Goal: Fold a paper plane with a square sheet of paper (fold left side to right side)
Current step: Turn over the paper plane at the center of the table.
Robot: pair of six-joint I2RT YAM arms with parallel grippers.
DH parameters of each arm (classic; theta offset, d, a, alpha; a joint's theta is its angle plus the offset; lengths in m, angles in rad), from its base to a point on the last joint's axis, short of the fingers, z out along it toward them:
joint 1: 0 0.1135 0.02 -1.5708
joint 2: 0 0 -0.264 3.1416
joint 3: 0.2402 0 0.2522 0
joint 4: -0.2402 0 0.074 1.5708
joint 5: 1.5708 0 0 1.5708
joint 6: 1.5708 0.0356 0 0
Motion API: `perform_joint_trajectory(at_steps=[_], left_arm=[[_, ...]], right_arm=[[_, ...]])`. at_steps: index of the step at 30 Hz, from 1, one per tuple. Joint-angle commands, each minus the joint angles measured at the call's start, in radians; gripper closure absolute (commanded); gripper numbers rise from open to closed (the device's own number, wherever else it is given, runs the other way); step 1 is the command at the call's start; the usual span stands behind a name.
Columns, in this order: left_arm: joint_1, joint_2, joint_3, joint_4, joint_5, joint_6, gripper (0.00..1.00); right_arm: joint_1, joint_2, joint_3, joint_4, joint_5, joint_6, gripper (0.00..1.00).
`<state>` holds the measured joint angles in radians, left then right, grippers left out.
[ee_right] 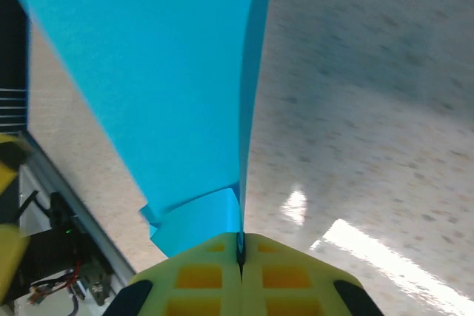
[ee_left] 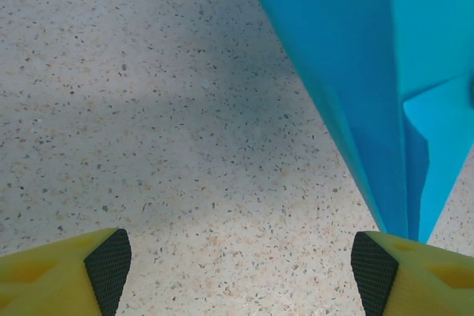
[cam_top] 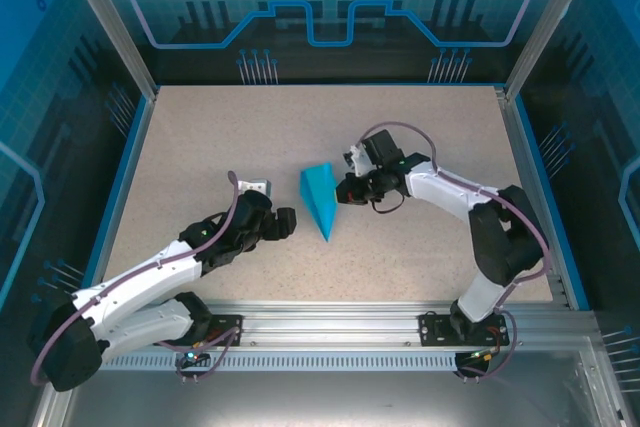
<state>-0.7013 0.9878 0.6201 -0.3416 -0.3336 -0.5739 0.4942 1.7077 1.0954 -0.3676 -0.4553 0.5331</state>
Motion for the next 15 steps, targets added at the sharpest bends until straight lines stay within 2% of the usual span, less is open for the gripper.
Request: perform_joint_trajectory(at_steps=[1, 3, 10, 15], left_arm=[[0.006, -0.012, 0.032, -0.028, -0.029, 0.006, 0.17], [0.005, -0.012, 0.035, -0.030, -0.031, 0.008, 0.17], [0.006, -0.005, 0.044, -0.032, -0.033, 0.009, 0.16], [0.006, 0.005, 0.053, -0.033, -0.034, 0.014, 0.16]], right_arm=[[-0.067, 0.076, -0.067, 0.042, -0.024, -0.018, 0.98], [-0.093, 0.097, -0.078, 0.030, -0.009, -0.037, 0.96], [-0.118, 0.047, -0.040, -0.137, 0.188, -0.098, 0.67], [-0.099, -0.037, 0.026, -0.299, 0.332, -0.098, 0.53]])
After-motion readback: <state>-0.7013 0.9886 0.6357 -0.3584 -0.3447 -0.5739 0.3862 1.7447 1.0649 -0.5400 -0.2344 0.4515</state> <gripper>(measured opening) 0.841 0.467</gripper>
